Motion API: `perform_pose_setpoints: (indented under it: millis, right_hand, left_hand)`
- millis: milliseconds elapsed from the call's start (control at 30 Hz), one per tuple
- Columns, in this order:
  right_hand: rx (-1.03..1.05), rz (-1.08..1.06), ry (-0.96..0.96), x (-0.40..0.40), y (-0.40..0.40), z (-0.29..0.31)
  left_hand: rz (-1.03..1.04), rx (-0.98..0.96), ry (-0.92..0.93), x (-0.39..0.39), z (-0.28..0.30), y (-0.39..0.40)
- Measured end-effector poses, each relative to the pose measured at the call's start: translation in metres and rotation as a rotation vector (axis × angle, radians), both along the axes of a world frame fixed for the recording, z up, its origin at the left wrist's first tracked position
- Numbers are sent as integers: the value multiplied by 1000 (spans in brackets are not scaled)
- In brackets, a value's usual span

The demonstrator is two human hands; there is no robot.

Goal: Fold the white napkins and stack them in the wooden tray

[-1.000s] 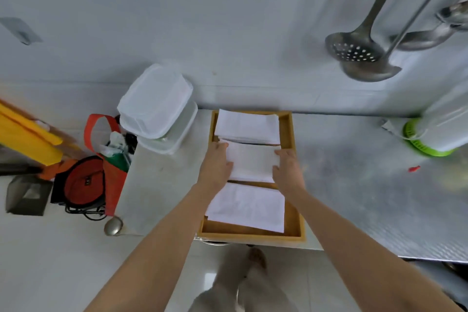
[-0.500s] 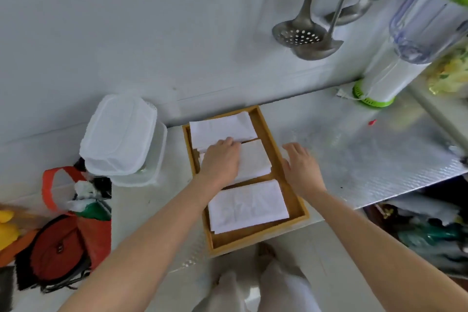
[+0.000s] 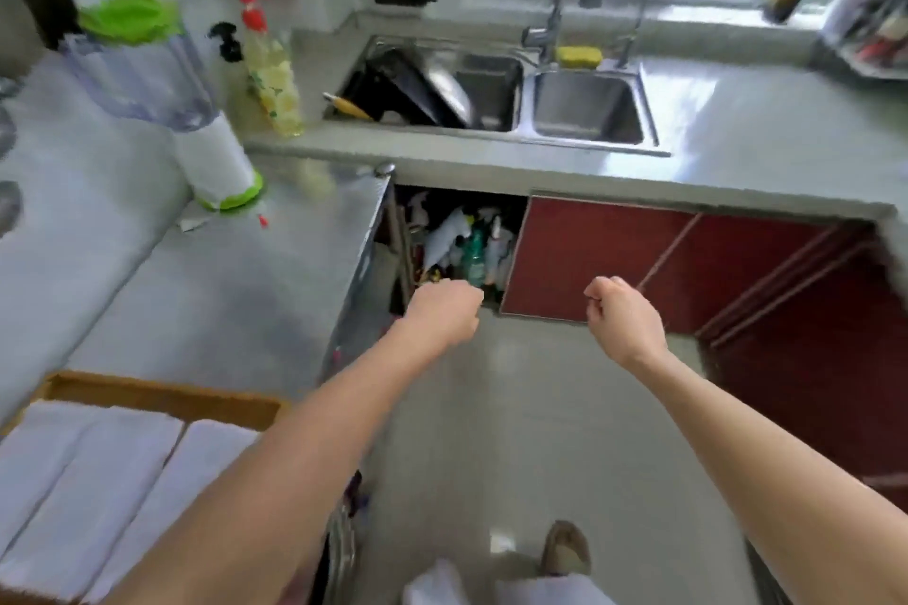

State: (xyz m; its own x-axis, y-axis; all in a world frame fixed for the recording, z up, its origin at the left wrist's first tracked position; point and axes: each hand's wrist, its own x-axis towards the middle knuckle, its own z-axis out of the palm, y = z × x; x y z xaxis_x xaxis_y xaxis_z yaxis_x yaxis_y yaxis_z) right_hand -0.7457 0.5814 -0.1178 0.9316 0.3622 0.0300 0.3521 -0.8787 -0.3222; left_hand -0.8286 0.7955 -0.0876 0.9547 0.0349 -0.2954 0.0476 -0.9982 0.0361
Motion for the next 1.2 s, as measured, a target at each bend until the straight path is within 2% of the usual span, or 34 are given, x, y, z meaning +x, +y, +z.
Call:
perform_pose_setpoints:
  millis: [233, 367, 500, 767, 967, 1067, 1200]
  right_hand:
    - [-9, -526, -3, 31, -276, 19]
    - [-7, -659, -28, 58, -401, 25]
    - [-35, -778, -11, 88, -490, 30]
    - [-12, -841, 79, 168, -593, -1]
    - [-34, -881, 98, 269, -647, -10]
    - [-101, -910, 146, 315, -663, -9]
    - [-189, -892, 119, 374, -683, -12]
  left_hand:
    - [-423, 27, -7, 131, 6, -229]
    - [-540, -13, -69, 200, 17, -360]
    - [-621, -66, -94, 252, 28, -466]
    - [-730, -101, -44, 360, 4, -584]
    - [-795, -163, -50, 493, -14, -650]
    - [-846, -158, -32, 546, -19, -677]
    - [-913, -187, -51, 606, -25, -714]
